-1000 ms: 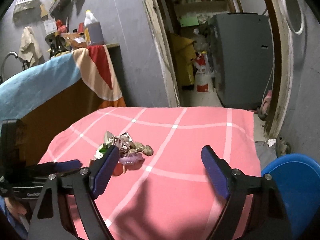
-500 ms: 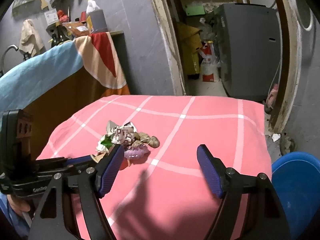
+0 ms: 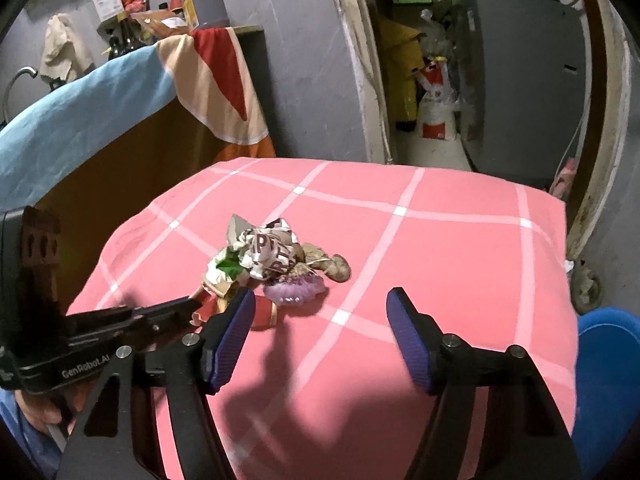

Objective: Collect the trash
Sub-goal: 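Grasp a red wrapper with the left tool while the right tool grasps a purple wrapper, then lift both held wrappers and carry them over the blue bucket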

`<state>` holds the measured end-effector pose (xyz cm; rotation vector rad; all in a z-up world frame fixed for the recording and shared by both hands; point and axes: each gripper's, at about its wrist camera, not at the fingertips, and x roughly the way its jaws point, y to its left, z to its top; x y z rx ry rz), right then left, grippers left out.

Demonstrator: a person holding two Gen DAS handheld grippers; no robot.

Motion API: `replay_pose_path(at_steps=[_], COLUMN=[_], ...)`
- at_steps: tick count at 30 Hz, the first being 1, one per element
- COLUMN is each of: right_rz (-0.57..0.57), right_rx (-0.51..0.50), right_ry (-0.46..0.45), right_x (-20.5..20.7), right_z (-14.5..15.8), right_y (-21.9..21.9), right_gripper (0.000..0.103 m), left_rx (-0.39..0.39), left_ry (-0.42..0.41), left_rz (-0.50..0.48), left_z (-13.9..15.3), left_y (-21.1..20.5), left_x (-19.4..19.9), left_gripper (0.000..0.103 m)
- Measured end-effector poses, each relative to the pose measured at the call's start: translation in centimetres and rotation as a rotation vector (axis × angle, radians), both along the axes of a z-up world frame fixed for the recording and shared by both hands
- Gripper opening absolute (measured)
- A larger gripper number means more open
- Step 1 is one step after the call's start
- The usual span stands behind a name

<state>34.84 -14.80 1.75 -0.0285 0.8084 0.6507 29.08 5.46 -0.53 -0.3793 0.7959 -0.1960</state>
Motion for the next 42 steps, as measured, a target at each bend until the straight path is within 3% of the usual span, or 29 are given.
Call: replay_pose_path(at_steps=[5, 19, 27, 32, 38, 42], right_rz=[0.021, 0.058, 0.03, -0.013, -0.098, -0.123], right_rx=[0.005, -0.064, -0.063, 0.027, 0.172, 0.206], right_ry=[0.059, 0.114, 0.059, 0.016, -0.114, -0.236], right_x=[1.4, 1.8, -0.4, -2.5, -5.3, -7.1], right_z=[-0.4, -1.4, -1.1, -1.3, -0.1, 1.3], right_y=[1.5, 3.3, 1.6, -0.7, -4.7, -6.3], right_gripper=[0.051, 0.032, 0.03, 0.03, 0.03, 0.03], left_rx=[-0.008, -0.019, -0.031, -0.025, 0.005, 0.041], left_ry=[-0.012, -0.015, -0.054, -0.082, -0.177, -0.243], left_rz=[0.028, 0.036, 0.017, 0.0, -0.001, -0.006], left_z=[0.1, 0.2, 0.6, 1.0, 2.3, 3.5], left_y=[0.3, 0.2, 0.4, 0.2, -0.3, -2.2], left_x=[-0.5, -0.5, -0.9, -1.3, -2.7, -3.7], left_gripper=[0.002, 0.002, 0.001, 0.001, 0.001, 0.001])
